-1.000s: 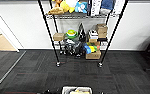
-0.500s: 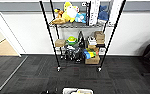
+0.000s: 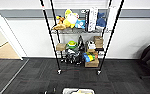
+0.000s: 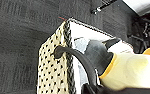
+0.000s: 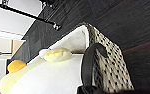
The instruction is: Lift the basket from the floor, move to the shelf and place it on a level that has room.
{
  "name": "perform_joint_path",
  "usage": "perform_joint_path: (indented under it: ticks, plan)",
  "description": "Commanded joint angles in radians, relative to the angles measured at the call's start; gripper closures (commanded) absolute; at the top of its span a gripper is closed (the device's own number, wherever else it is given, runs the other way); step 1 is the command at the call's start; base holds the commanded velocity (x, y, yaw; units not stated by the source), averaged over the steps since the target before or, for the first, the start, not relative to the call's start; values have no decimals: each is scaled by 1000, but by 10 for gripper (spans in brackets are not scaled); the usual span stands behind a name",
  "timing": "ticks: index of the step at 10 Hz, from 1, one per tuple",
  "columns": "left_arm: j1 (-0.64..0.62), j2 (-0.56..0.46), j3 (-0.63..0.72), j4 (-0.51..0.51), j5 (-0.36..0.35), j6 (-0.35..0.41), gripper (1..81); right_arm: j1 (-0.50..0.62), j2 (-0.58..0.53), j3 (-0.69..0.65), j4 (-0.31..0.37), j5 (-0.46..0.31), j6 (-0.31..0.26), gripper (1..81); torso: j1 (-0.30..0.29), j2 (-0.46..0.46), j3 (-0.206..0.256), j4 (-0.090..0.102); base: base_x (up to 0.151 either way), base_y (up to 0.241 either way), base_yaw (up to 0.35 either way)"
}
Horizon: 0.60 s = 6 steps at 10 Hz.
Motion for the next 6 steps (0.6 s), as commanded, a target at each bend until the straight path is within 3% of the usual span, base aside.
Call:
perform_joint_path:
  ticks: [1,5,6]
  plan:
    - [-147,-63,124,-61,-10,-10,811,114,-86,123,28,18,27,811,-60,93,-1,0,0,0,0]
    - [-244,-58,83,-102,5,-45,811,221,-94,127,32,12,74,811,-150,231,8,0,0,0,0]
    - [-265,-55,62,-128,5,-45,811,244,-95,129,32,9,82,811,-234,361,8,0,0,0,0]
